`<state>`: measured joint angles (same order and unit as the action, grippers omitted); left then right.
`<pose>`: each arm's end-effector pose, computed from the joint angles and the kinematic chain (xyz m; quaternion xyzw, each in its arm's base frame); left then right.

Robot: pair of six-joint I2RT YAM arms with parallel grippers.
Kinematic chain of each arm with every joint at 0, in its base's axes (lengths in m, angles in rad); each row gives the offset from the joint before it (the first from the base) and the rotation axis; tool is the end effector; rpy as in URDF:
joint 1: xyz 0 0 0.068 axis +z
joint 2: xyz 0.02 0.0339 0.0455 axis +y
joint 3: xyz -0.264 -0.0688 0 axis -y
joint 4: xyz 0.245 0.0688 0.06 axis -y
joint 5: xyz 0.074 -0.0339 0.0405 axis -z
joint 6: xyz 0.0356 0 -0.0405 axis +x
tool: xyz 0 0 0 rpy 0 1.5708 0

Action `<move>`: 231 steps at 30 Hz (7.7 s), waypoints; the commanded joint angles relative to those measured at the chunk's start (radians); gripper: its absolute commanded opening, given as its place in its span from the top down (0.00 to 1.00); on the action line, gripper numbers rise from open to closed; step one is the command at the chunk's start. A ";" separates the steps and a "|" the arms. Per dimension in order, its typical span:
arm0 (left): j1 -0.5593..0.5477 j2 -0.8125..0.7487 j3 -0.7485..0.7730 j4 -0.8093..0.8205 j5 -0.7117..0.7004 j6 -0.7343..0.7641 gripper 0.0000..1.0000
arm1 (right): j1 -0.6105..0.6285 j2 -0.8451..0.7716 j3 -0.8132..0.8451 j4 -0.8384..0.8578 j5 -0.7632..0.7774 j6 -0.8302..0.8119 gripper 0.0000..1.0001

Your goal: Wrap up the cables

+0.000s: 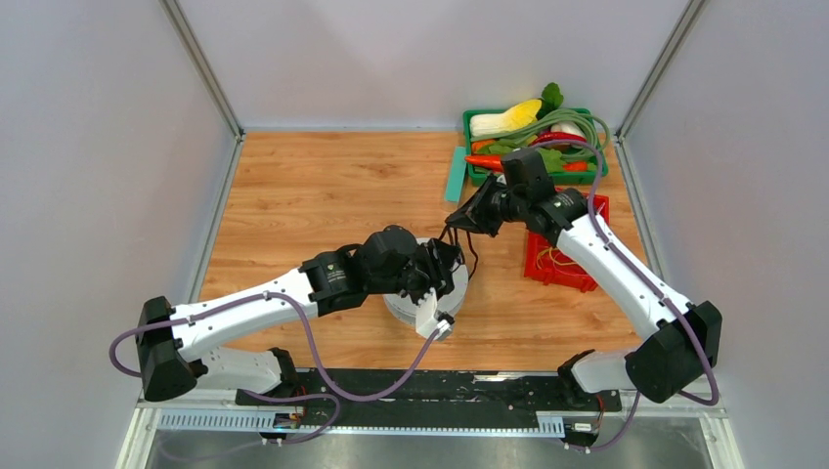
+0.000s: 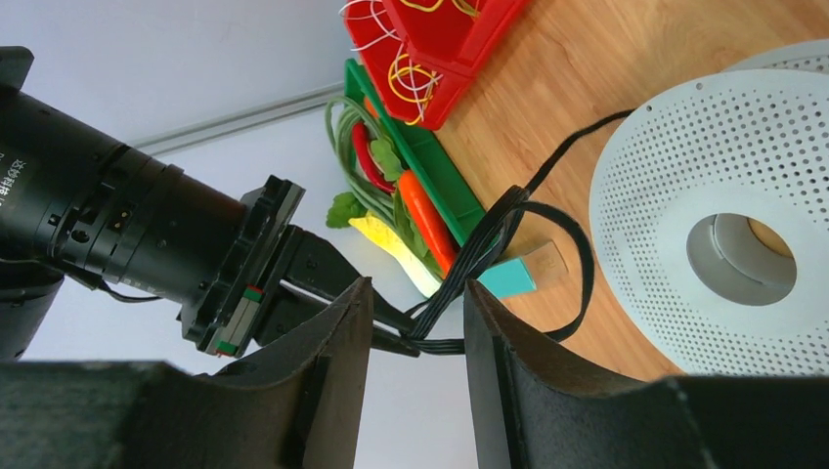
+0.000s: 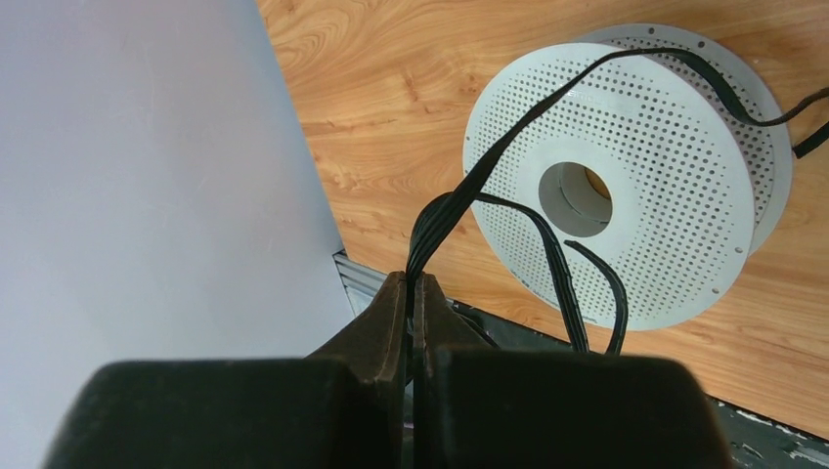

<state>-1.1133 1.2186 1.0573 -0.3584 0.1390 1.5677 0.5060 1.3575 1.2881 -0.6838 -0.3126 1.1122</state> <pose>0.1171 -0.2491 0.3269 0.8481 0.1631 0.0542 0.5011 0.2496 0.1508 0.3406 0.2115 0.8836 0.3827 0.1676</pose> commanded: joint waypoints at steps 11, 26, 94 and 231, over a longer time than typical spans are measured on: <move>0.021 0.033 0.035 -0.241 -0.015 0.235 0.52 | 0.037 -0.014 -0.085 0.053 -0.013 -0.017 1.00; 0.021 0.022 -0.131 -0.010 -0.025 0.390 0.53 | 0.101 0.012 -0.104 0.118 -0.100 0.017 1.00; 0.052 -0.070 -0.378 0.395 0.017 0.497 0.52 | 0.035 0.018 -0.242 0.290 -0.309 0.224 0.99; 0.627 0.073 1.265 0.265 0.494 -2.243 1.00 | 0.772 0.028 -0.512 1.228 -0.369 -1.390 0.00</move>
<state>-0.4889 1.3163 2.3180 -0.1368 0.6346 -0.6521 1.2732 1.3365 0.6716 0.4271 -0.6086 -0.2508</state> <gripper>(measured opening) 0.008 0.998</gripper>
